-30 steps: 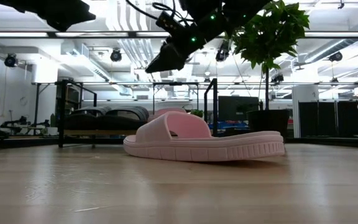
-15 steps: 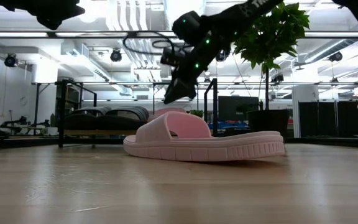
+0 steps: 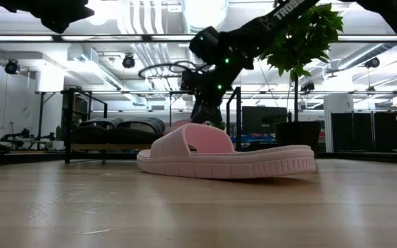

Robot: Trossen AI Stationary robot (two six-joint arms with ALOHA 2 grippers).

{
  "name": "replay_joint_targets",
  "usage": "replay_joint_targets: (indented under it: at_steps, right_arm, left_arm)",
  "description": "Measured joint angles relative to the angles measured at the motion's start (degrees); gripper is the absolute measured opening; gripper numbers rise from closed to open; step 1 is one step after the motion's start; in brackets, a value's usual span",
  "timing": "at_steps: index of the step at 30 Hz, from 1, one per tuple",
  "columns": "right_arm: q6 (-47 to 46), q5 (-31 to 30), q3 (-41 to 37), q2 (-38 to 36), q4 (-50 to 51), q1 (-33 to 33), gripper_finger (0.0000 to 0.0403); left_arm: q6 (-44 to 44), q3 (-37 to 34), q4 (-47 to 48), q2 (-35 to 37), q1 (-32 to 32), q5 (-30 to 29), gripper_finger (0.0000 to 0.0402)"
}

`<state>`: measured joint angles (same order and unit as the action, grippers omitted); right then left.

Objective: Pick and place slides into the shelf
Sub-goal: Adjust the pink slipper on the shelf

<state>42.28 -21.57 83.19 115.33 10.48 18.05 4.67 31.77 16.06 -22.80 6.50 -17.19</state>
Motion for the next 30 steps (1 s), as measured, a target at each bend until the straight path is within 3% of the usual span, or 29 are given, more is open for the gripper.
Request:
replay_joint_targets:
  at_steps: [7,16,30]
  right_arm:
    - [0.26,-0.61,-0.03,0.33,-0.35,0.71,0.0131]
    - [-0.17,-0.56,-0.03,0.33,-2.11,0.84,0.0017]
    - [-8.08,2.01,-0.05,0.35,-8.31,0.12,0.0014]
  left_arm:
    - [0.01,0.00,0.02,0.06,0.00,0.01,0.0176]
    - [0.02,0.00,0.02,-0.03,0.00,0.01,0.0176]
    - [0.03,-0.02,0.01,0.04,0.00,0.02,0.0176]
